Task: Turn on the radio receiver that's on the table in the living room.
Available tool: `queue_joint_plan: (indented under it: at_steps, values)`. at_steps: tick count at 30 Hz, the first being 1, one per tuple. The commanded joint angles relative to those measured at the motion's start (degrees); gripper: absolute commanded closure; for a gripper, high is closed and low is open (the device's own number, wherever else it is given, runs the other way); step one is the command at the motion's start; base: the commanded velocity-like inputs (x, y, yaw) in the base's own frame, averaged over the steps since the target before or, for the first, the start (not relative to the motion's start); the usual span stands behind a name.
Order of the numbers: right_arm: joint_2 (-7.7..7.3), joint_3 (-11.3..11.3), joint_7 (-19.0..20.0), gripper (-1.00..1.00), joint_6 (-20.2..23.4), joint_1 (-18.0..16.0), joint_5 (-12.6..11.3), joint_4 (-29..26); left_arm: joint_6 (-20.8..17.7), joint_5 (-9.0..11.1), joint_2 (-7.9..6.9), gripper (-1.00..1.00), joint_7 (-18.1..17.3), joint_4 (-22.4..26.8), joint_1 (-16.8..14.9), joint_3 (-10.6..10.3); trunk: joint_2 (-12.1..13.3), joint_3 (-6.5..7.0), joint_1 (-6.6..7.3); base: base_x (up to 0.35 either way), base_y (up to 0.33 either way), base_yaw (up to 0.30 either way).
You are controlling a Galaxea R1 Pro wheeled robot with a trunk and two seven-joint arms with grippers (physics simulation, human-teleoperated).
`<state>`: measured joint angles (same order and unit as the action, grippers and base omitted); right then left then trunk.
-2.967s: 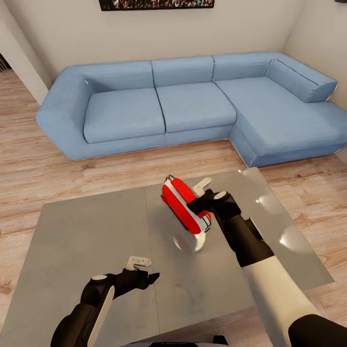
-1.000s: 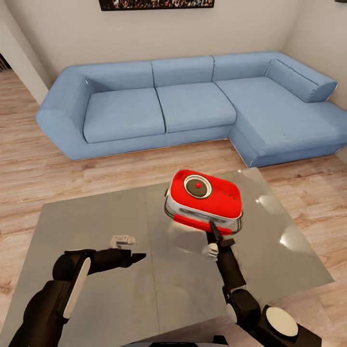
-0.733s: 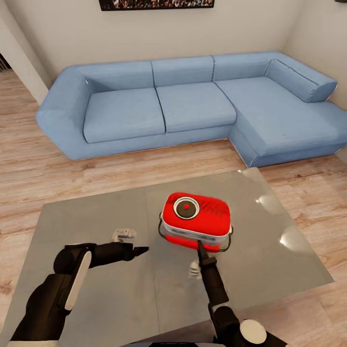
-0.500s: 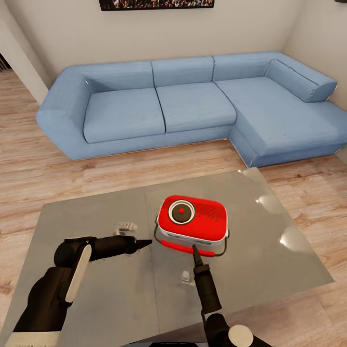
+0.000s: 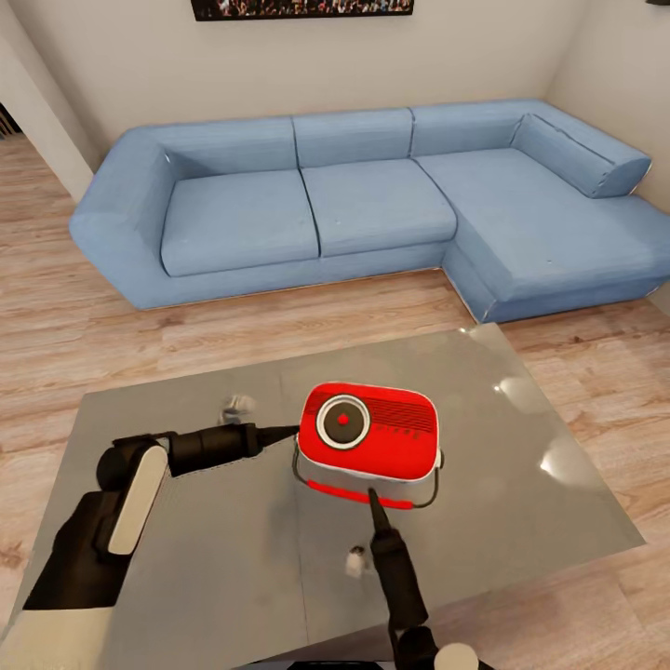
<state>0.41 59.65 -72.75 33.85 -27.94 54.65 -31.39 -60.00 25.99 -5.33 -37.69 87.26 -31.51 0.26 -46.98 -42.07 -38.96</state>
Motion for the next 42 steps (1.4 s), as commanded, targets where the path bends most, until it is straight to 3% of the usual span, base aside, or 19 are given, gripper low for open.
queue_joint_plan:
  at_steps: [1,2,4,10,11,30,34,42]
  values:
    - [0.01,0.7,-0.5,1.0,0.2,0.0,0.1,0.1,0.0,1.7,-0.64,-1.0,0.0,0.0,-0.3,0.0,0.0,0.0,0.0,0.0,0.0,0.0]
    - [0.02,2.3,-1.2,1.0,0.2,0.0,0.0,0.2,0.0,3.7,-1.68,-1.0,0.0,0.0,-0.5,0.0,0.0,0.0,0.0,0.0,0.0,0.0]
    - [0.03,3.5,-1.7,1.0,0.3,0.0,-0.1,0.2,0.0,4.8,-2.51,-1.0,0.1,-0.1,-0.7,0.0,0.0,0.0,0.0,0.0,0.0,0.0]
    - [0.04,4.9,-3.7,1.0,2.7,2.0,-0.1,0.3,0.0,6.0,-3.4,-1.0,0.1,-0.2,-0.8,0.0,0.0,0.0,0.0,0.0,0.0,0.0]
    - [0.02,5.0,-4.2,1.0,3.2,2.4,0.0,0.3,0.0,6.0,-3.42,1.0,0.1,-0.2,-0.8,0.0,0.0,0.0,0.0,0.0,0.0,0.0]
    - [0.28,5.2,-4.5,1.0,3.0,3.0,-0.7,-0.4,0.0,6.0,-3.02,1.0,0.2,-0.2,-0.8,-0.4,0.0,0.0,0.0,0.0,0.0,0.0]
    - [1.64,5.1,-4.8,1.0,3.2,3.0,-0.7,-0.4,0.0,6.0,-3.03,1.0,0.3,-0.2,-0.8,-0.4,0.0,0.0,0.0,0.0,0.0,0.0]
    - [2.18,5.1,-4.9,1.0,3.2,3.0,-0.6,-0.4,0.0,5.9,-3.02,1.0,0.3,-0.3,-0.8,-0.5,0.0,0.0,0.0,0.0,0.0,0.0]
